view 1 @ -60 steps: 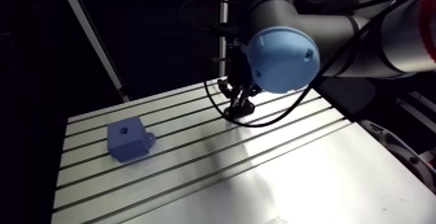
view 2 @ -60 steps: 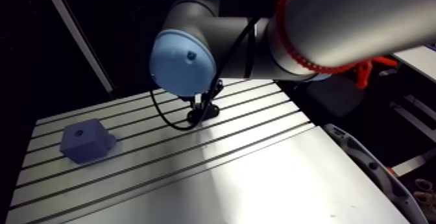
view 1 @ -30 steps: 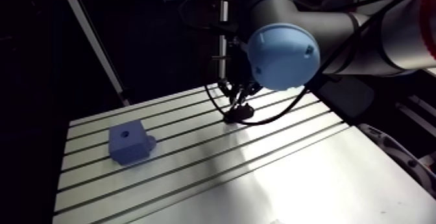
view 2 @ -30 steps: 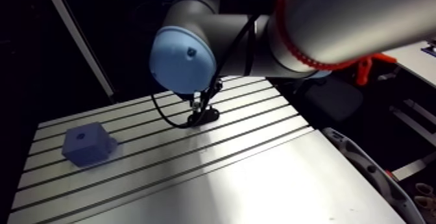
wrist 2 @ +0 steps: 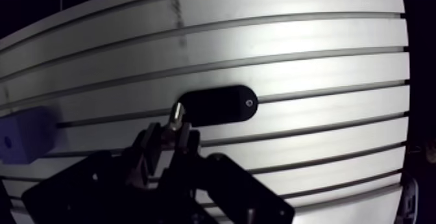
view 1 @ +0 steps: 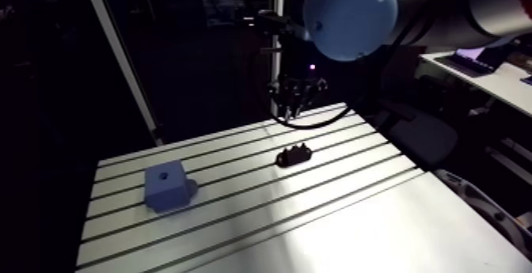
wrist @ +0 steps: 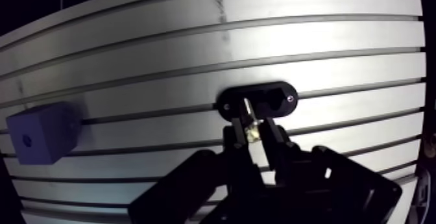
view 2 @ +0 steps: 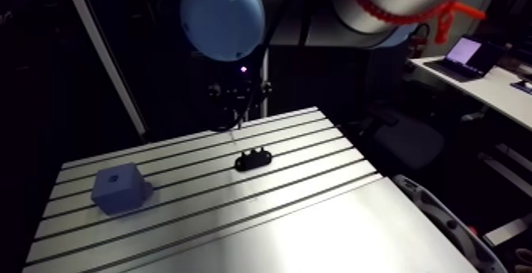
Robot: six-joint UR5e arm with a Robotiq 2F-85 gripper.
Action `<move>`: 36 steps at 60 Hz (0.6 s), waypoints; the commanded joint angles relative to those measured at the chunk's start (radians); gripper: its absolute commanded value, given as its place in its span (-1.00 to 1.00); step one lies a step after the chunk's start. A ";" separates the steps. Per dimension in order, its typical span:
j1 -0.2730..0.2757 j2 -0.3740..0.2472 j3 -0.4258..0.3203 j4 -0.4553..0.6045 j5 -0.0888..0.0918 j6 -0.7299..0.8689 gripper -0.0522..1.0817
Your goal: Pick up the M10 bolt and insert it into the hex recess until seated.
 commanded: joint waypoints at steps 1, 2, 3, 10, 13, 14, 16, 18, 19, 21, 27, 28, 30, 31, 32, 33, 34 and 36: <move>0.068 -0.016 -0.152 0.252 -0.006 -0.141 0.87; 0.068 -0.016 -0.152 0.252 -0.006 -0.141 0.87; 0.081 -0.013 -0.175 0.289 -0.009 -0.145 0.87; 0.120 0.012 -0.255 0.399 -0.032 -0.151 0.88; 0.159 0.041 -0.311 0.471 -0.073 -0.161 0.88; 0.159 0.041 -0.311 0.471 -0.073 -0.161 0.88; 0.195 0.067 -0.353 0.519 -0.124 -0.169 0.88; 0.210 0.077 -0.370 0.531 -0.146 -0.174 0.88; 0.226 0.085 -0.382 0.537 -0.164 -0.181 0.88; 0.241 0.094 -0.395 0.540 -0.176 -0.192 0.88; 0.274 0.119 -0.415 0.544 -0.185 -0.235 0.88; 0.281 0.125 -0.418 0.543 -0.184 -0.250 0.88; 0.286 0.128 -0.418 0.542 -0.184 -0.263 0.88; 0.286 0.128 -0.418 0.542 -0.184 -0.263 0.88; 0.292 0.130 -0.418 0.538 -0.184 -0.272 0.88; 0.292 0.130 -0.418 0.538 -0.184 -0.272 0.88; 0.301 0.132 -0.420 0.538 -0.184 -0.279 0.88; 0.312 0.135 -0.422 0.536 -0.184 -0.281 0.88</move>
